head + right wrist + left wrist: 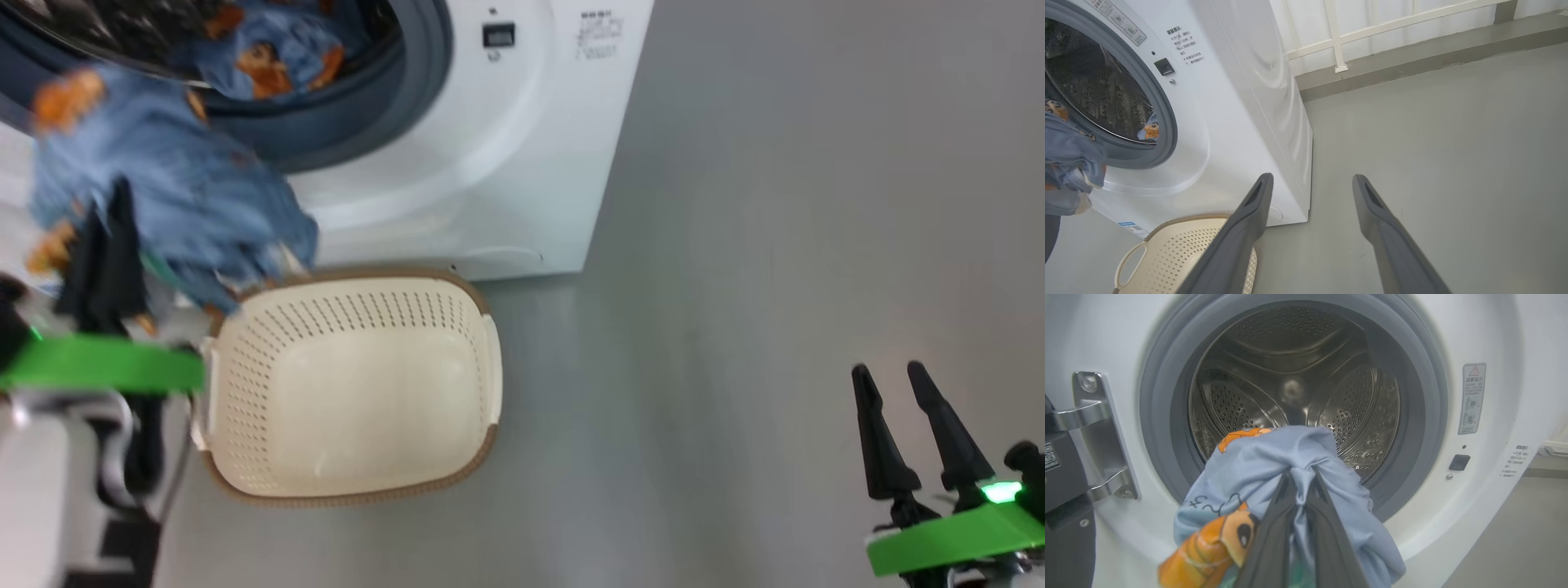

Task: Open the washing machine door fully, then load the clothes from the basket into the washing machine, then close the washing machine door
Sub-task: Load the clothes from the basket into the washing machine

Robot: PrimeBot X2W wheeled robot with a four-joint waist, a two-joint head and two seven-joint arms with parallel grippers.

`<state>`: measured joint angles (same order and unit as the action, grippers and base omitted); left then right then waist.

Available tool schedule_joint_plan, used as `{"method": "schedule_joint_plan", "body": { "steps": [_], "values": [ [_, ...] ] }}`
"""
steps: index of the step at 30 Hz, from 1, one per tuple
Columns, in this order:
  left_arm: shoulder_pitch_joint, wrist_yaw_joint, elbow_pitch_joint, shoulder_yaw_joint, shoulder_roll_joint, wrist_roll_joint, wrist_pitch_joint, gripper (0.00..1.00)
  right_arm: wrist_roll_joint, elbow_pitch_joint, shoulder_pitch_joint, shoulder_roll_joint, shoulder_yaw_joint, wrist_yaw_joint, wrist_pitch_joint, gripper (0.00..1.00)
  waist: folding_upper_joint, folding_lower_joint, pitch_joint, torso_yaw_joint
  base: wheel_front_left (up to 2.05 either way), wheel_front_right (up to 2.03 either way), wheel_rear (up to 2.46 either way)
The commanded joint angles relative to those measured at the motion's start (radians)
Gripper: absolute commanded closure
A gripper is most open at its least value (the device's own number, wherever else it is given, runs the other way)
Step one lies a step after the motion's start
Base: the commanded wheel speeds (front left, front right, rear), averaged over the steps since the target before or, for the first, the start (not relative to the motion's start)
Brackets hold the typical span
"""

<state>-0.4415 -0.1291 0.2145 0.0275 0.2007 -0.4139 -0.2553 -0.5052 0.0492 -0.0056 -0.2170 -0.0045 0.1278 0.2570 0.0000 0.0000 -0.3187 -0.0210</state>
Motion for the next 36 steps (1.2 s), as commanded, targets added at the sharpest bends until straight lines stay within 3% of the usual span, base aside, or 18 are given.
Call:
{"method": "schedule_joint_plan", "body": {
  "steps": [1, 8, 17, 22, 27, 28, 29, 36],
  "values": [
    [-0.072, -0.002, 0.0, -0.036, 0.046, -0.02, -0.006, 1.0, 0.002, -0.026, -0.024, -0.006, 0.028, 0.003, 0.005, 0.0, 0.0, 0.0, -0.086, -0.048, 0.0, 0.0, 0.0],
    [-0.321, -0.002, 0.214, -0.043, 0.121, -0.072, -0.006, 1.0, 0.004, -0.019, -0.099, 0.028, 0.067, 0.003, 0.005, 0.0, 0.0, 0.0, -0.168, -0.13, 0.0, 0.0, 0.0],
    [-0.505, -0.002, 0.404, -0.013, 0.187, -0.082, -0.006, 1.0, 0.002, -0.013, -0.126, 0.052, 0.099, 0.003, 0.005, 0.0, 0.0, 0.0, -0.211, -0.196, 0.0, 0.0, 0.0],
    [-0.635, -0.002, 0.444, -0.018, 0.231, -0.018, -0.006, 1.0, 0.0, -0.015, -0.138, 0.057, 0.109, 0.003, 0.005, 0.0, 0.0, 0.0, -0.237, -0.22, 0.0, 0.0, 0.0],
    [-0.712, -0.001, 0.408, -0.11, 0.238, 0.053, -0.006, 1.0, 0.013, -0.01, -0.151, 0.056, 0.135, 0.003, 0.005, 0.0, 0.0, 0.0, -0.251, -0.242, 0.0, 0.0, 0.0],
    [-0.713, -0.001, 0.429, -0.111, 0.234, 0.064, -0.006, 0.8, 0.012, -0.01, -0.153, 0.057, 0.137, 0.003, 0.005, 0.0, 0.0, 0.0, -0.254, -0.244, 0.0, 0.0, 0.0],
    [-0.714, -0.001, 0.45, -0.097, 0.235, 0.079, -0.006, 0.0, 0.01, -0.011, -0.154, 0.058, 0.137, 0.003, 0.005, 0.0, 0.0, 0.0, -0.256, -0.245, 0.0, 0.0, 0.0],
    [-0.722, -0.001, 0.525, -0.074, 0.22, 0.109, -0.006, 0.0, 0.008, -0.013, -0.164, 0.064, 0.134, 0.003, 0.005, 0.0, 0.0, 0.0, -0.274, -0.239, 0.0, 0.0, 0.0]
  ]
}}
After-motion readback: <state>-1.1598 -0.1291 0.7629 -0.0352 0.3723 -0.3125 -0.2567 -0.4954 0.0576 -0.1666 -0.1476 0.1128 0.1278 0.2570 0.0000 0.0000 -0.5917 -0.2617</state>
